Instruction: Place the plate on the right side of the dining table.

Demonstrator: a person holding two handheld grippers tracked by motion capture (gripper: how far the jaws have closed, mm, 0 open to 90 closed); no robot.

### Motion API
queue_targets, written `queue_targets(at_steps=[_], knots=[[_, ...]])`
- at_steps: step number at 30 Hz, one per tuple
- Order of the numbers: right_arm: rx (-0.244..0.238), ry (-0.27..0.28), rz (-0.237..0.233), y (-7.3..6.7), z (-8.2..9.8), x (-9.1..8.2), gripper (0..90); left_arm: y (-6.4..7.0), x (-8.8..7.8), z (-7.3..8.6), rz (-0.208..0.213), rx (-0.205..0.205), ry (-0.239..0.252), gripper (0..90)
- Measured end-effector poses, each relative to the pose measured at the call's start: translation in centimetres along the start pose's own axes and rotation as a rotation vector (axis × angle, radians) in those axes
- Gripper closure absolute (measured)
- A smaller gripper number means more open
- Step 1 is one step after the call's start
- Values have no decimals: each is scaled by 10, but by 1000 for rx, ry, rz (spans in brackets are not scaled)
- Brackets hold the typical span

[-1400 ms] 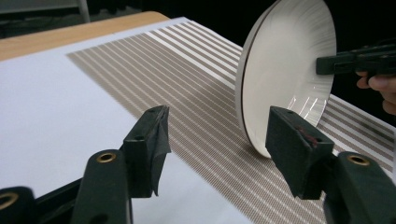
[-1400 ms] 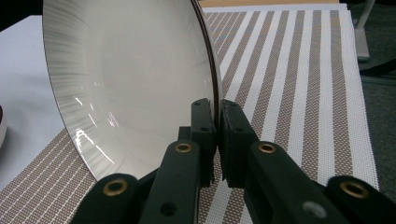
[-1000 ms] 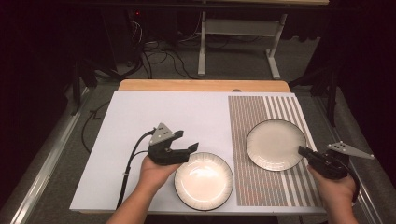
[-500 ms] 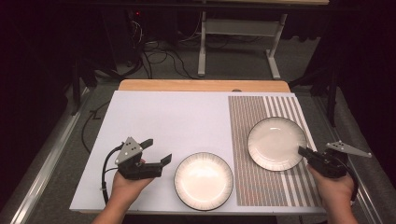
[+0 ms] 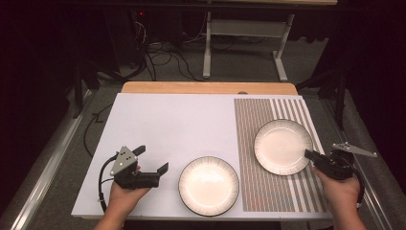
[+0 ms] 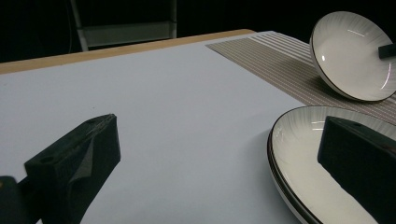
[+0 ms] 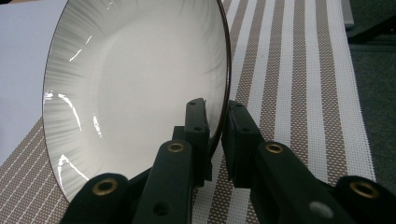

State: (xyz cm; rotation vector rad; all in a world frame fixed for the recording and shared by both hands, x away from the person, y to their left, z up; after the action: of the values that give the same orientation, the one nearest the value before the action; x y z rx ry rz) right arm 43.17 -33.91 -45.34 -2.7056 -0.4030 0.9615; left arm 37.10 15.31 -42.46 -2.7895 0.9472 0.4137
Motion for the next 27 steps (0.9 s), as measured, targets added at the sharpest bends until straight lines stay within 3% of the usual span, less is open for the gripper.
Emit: queue_targets(at_steps=[14, 24, 27], knots=[[47, -47, 16, 6, -3, 14, 814, 1, 1, 3, 19, -12, -6, 2], [112, -64, 14, 12, -4, 24, 811, 1, 3, 4, 16, -15, -4, 2], [98, -70, 58, 17, -4, 27, 813, 1, 3, 4, 10, 3, -7, 2]])
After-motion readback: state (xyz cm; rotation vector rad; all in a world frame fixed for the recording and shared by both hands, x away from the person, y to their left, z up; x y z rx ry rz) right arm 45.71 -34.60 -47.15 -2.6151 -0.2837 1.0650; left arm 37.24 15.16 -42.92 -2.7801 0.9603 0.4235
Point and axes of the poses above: each handheld gripper's, and its own axes: x roughly forward along the jaws, z roughly out of its underside, y roughly to its right, the point moved 10 cm from there along x, roughly forward along the jaws, and after that the axes turned 10 degrees about x, right-handed, at the moved point
